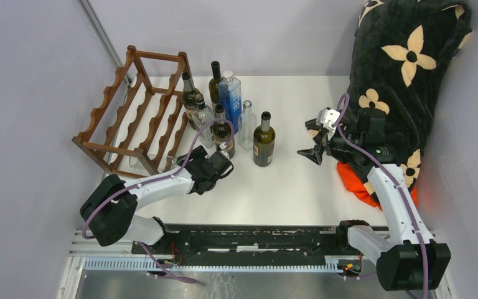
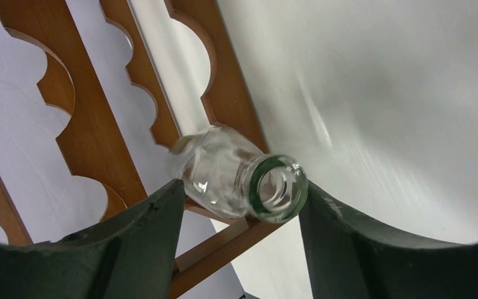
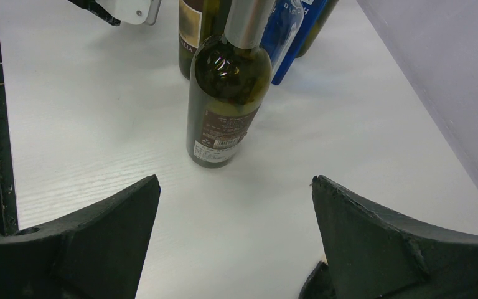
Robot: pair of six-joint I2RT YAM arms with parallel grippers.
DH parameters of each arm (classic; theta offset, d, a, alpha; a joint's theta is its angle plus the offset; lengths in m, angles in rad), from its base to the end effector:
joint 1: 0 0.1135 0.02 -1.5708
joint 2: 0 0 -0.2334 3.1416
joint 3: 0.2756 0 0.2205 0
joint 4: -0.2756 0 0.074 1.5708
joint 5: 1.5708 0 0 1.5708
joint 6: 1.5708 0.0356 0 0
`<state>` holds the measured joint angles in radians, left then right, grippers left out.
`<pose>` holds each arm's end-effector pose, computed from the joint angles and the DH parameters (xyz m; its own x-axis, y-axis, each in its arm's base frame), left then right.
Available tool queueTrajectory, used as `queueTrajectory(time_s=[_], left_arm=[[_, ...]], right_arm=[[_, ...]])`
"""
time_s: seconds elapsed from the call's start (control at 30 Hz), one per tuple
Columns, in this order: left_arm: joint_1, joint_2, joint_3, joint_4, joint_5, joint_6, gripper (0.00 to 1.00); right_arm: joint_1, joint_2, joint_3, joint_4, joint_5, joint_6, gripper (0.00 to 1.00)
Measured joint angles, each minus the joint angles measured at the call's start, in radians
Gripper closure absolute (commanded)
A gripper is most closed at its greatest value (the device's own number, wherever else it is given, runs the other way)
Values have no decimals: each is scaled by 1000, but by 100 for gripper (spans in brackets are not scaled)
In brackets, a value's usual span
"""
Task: Put the wine bottle on the wine rack
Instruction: Place the wine bottle in the wine rack.
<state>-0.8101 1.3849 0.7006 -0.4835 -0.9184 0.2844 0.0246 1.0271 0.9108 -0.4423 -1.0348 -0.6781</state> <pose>0.1699 -0.1375 0.1673 -0.5456 0.8203 -0.1713 0.3938 0.4314 0.8116 0.1943 0.0354 0.2994 0.0525 -0.3192 -0.9462 -0.9098 0.3755 -0.1771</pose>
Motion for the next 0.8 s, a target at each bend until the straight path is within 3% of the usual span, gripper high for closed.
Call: queueTrajectory(time_s=[0.27,0.47,0.8], left_arm=[[2,-19,57,-74,53,-75,5],[2,-42,153,-148,130,-148,4],[2,-89,163,-224,197,-171,5]], right_arm=[[0,-1,0,-1,0,-2,2],[0,-2,0,-12,8,-25,2],[0,-1,0,-32,19,-46,2]])
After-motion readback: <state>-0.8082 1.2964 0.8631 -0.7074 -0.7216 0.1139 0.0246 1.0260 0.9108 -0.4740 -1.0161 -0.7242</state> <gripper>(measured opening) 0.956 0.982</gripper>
